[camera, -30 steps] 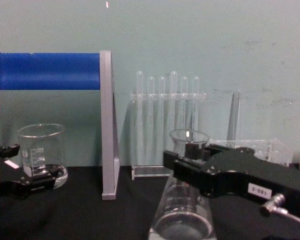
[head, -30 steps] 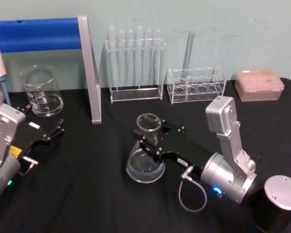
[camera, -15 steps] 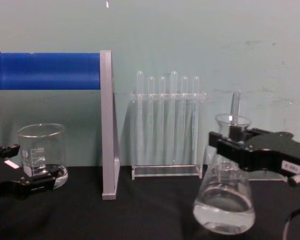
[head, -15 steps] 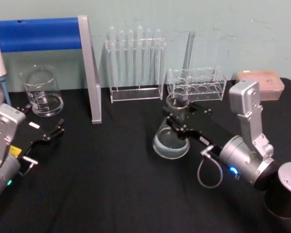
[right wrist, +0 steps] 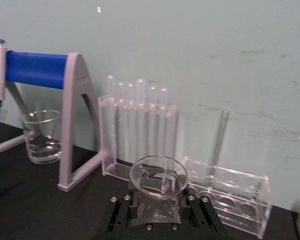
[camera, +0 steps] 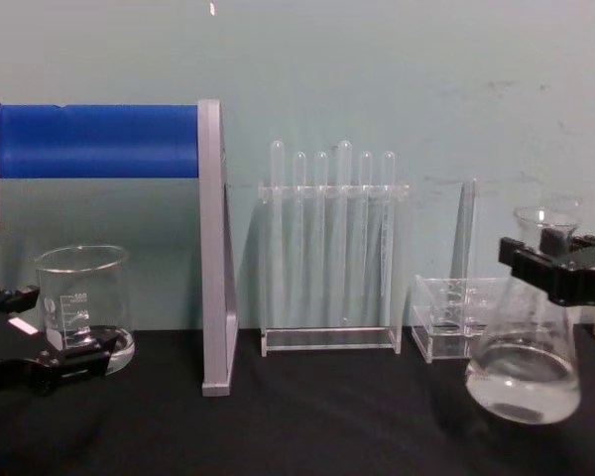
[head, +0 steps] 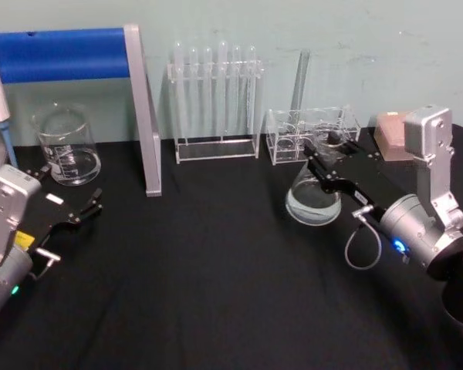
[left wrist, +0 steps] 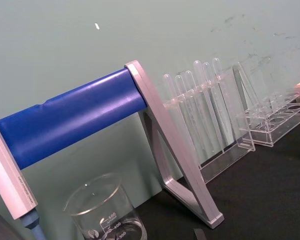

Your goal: Grasp the erlenmeyer flask with one hand, shake it three times, then place it back.

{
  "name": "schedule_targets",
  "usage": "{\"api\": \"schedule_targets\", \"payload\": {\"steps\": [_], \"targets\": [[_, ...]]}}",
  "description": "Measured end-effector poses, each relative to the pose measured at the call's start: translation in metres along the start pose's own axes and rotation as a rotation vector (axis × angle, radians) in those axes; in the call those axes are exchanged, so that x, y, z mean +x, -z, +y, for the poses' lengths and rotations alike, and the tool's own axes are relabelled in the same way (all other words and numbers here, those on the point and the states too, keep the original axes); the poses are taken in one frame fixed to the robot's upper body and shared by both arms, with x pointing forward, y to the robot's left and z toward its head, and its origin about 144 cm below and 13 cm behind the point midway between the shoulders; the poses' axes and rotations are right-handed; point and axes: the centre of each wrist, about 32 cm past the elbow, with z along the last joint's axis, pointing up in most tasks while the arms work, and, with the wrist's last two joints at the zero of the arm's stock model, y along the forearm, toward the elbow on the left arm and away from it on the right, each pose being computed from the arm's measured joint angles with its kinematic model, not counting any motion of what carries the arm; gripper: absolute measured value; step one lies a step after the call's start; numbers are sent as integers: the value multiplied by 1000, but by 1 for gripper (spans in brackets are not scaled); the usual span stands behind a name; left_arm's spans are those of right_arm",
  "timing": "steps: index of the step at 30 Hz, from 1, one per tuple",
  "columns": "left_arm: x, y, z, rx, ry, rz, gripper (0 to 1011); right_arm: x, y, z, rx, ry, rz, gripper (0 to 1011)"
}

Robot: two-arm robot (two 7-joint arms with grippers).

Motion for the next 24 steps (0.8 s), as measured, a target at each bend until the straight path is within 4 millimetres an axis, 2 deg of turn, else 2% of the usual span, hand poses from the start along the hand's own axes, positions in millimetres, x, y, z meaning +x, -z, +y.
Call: {"api": "schedule_targets", "payload": {"steps": [11,24], "targets": [[0,0,0,0,0,0,1001,3,1,1,-4,20,-3,449],[0,0,0,0,0,0,1001,-17,1,-1,-2,-78,5,449]]}}
